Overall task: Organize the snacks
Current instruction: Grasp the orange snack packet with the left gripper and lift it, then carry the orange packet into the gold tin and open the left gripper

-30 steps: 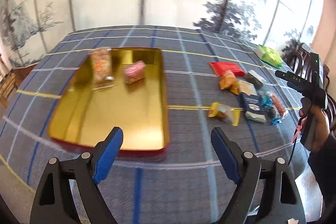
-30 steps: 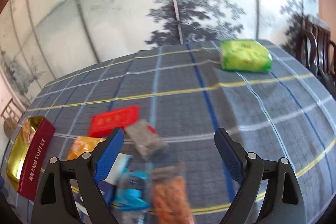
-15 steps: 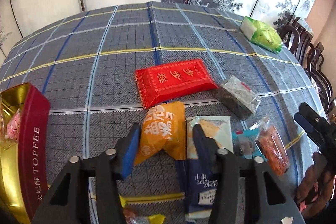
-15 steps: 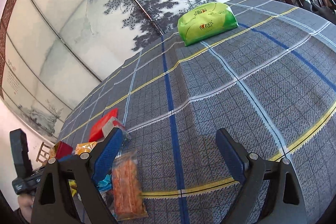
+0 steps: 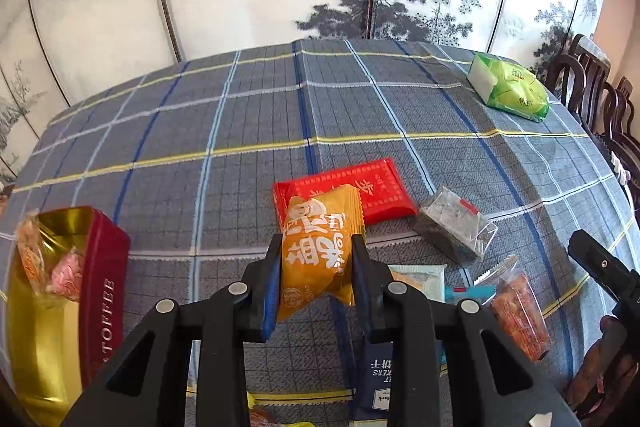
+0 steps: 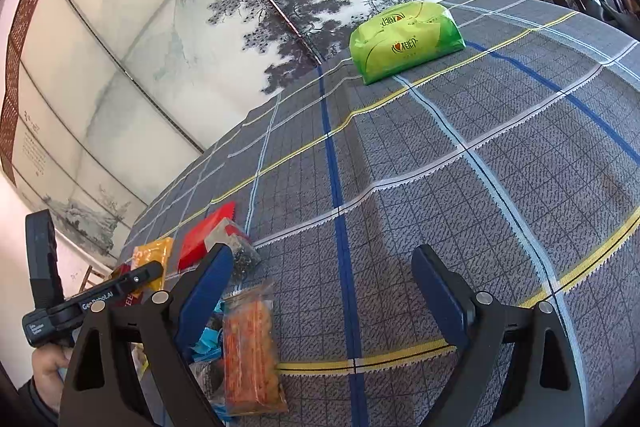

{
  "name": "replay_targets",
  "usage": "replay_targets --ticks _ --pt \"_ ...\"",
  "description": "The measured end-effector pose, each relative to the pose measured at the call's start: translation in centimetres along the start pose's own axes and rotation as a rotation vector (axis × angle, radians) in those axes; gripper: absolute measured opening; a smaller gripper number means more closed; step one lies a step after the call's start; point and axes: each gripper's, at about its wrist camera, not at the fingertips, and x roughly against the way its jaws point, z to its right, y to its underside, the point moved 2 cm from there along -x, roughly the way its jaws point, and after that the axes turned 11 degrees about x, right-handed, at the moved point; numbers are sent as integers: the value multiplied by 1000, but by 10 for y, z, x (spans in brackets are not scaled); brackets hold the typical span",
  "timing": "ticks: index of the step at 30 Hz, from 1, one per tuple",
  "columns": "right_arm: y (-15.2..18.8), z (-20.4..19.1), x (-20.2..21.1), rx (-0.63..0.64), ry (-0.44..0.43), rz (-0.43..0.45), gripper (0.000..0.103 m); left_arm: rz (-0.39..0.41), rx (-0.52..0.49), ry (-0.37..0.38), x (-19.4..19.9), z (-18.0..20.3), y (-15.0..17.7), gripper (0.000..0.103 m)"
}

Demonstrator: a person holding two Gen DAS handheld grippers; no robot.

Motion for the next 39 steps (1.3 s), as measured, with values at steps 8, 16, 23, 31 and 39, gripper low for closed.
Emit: replay_targets --ticks 8,16,23,31,39 --pt "0 1 -1 -10 23 -11 91 88 -25 -63 31 -16 -11 27" --pt "-1 3 -1 -17 38 -7 91 119 23 -88 53 -59 -17 27" --pt "-1 3 0 -19 43 -6 91 127 74 -126 61 -106 -18 27" --pt "-1 3 0 -19 42 -6 92 126 106 -204 67 -164 -9 27" --pt "-1 2 0 -19 42 -6 92 108 126 -244 73 -196 8 27"
